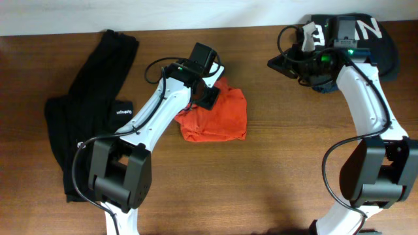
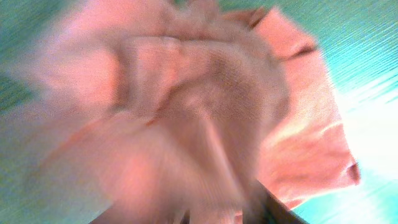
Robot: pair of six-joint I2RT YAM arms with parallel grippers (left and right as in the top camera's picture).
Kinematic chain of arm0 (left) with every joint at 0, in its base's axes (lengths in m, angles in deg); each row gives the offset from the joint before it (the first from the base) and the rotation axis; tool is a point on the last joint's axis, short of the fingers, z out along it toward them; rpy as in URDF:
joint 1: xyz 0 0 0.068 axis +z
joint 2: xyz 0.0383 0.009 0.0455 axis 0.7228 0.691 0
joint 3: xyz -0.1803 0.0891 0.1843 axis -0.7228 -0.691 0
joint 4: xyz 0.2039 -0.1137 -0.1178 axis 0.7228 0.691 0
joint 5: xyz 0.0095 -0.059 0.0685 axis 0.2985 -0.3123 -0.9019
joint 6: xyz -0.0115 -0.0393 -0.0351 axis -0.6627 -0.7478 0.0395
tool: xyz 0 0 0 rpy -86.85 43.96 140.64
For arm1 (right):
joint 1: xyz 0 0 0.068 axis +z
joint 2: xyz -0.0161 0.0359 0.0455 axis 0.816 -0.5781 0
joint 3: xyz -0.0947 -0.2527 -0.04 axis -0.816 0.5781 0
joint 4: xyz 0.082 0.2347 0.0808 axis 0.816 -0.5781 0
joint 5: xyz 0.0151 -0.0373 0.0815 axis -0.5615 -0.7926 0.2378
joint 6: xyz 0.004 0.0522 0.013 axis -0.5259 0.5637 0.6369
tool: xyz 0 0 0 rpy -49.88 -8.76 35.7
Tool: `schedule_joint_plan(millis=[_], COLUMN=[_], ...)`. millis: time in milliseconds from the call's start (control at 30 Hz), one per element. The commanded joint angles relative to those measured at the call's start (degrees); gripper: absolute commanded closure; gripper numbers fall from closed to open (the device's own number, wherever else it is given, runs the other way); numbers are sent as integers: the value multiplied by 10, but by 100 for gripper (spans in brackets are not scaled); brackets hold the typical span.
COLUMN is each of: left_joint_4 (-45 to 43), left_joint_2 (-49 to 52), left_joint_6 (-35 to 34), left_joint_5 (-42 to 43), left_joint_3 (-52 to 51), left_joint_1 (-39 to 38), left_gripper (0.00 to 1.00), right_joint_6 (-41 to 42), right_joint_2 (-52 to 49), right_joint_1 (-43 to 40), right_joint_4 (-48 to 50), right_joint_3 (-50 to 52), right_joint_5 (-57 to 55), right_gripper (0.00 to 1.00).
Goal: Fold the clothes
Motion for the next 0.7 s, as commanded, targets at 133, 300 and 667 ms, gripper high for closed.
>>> schedule_joint_plan(millis=[133, 300, 667], left_joint_4=[-63, -90, 86], left_joint_2=[-2, -2, -16], left_joint_6=[-1, -17, -16], left_joint_5=[108, 151, 143], left_joint_3=[11, 37, 344], left_joint_1=[-26, -17, 127], left_gripper=[50, 51, 50], right_joint_6=[-23, -56, -102], right_joint_2=[7, 7, 7], right_joint_1=[-19, -40, 28], right_joint_4=[-5, -35, -69], right_joint_3=[-6, -6, -6], right_joint_5=[12, 12, -48], right_gripper=[96, 96, 87])
